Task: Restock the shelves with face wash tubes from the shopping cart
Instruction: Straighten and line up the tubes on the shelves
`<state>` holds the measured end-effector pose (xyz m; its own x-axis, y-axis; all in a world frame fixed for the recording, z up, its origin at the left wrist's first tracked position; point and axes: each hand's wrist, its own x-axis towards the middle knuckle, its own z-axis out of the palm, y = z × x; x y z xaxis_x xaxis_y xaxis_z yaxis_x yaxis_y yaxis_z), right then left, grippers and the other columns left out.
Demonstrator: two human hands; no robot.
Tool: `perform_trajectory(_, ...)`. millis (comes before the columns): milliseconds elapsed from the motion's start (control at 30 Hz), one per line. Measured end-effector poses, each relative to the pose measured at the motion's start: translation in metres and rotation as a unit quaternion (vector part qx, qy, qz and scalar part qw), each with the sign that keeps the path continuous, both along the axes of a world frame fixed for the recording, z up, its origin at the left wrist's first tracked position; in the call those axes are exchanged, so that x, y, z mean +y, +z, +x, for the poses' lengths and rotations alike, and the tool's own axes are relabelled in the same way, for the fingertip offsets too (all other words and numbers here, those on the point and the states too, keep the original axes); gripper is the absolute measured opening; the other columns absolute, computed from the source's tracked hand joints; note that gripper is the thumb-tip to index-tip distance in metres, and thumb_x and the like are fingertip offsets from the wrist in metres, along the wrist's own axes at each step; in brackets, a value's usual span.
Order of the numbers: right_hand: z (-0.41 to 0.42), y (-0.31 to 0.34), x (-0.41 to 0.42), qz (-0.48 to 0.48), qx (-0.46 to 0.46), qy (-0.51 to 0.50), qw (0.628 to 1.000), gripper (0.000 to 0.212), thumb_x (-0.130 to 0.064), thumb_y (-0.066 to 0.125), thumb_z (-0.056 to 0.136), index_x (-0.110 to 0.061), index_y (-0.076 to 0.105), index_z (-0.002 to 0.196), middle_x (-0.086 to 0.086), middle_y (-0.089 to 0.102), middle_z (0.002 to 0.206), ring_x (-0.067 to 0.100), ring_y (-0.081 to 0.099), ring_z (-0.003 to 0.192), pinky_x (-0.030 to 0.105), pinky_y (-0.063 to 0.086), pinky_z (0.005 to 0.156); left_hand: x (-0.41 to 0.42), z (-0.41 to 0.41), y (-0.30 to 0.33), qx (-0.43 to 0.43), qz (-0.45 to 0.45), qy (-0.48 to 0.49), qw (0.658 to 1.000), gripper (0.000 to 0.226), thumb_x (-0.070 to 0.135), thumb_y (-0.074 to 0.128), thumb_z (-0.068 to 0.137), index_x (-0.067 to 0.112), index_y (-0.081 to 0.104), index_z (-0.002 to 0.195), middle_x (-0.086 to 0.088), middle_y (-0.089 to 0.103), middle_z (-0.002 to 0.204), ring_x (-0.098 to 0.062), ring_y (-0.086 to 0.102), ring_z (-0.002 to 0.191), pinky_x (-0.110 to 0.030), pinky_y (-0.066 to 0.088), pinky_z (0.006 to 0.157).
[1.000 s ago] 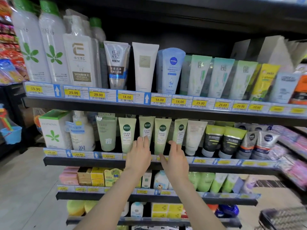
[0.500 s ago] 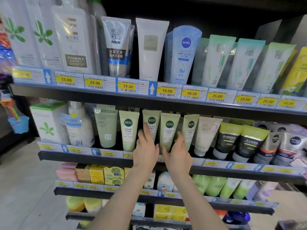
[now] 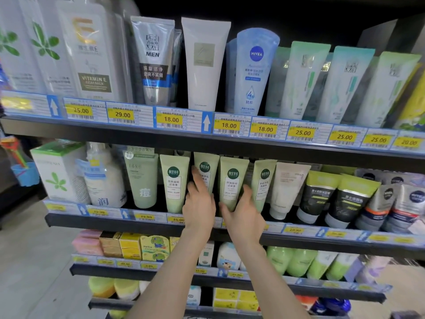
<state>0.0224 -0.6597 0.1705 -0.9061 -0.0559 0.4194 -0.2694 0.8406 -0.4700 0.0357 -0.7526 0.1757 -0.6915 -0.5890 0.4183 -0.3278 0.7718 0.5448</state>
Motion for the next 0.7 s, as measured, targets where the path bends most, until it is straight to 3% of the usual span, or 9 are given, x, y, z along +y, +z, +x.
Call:
perform_trajectory(400,0.006,0.0,0.009,-0.027,-0.015,0.041,0.999,0.059,-0.038,0.057,0.088,-0.012,0.031,0.135,0.006,0.063,0.11,0.027,0.064,0.094,0.028,0.036,0.063,0.006,0.022,0.001,-0.001,-0.003,-0.016,1.0,0.081,0.031,0.057,0.09,0.011,0.005,0.148,-0.011,0.049,0.12,-0.028,0.061,0.102,-0.036,0.051,0.076)
perform_trajectory(600,0.011,0.002,0.012,-0.039,-0.02,0.056,0.997,0.06,-0.035,0.058,0.088,-0.011,0.03,0.135,0.009,0.062,0.112,0.029,0.063,0.095,0.031,0.043,0.067,0.005,0.033,-0.002,0.011,-0.024,-0.005,1.0,0.087,0.033,0.073,0.078,0.01,0.02,0.143,-0.016,0.058,0.106,-0.03,0.067,0.075,-0.034,0.051,0.053)
perform_trajectory(700,0.012,0.002,0.011,-0.047,-0.021,0.061,0.997,0.06,-0.035,0.06,0.087,-0.01,0.031,0.135,0.01,0.062,0.112,0.029,0.063,0.095,0.033,0.046,0.069,0.005,0.036,-0.003,0.01,-0.022,0.003,1.0,0.084,0.033,0.072,0.079,0.01,0.022,0.143,-0.017,0.057,0.113,-0.031,0.067,0.077,-0.036,0.052,0.055)
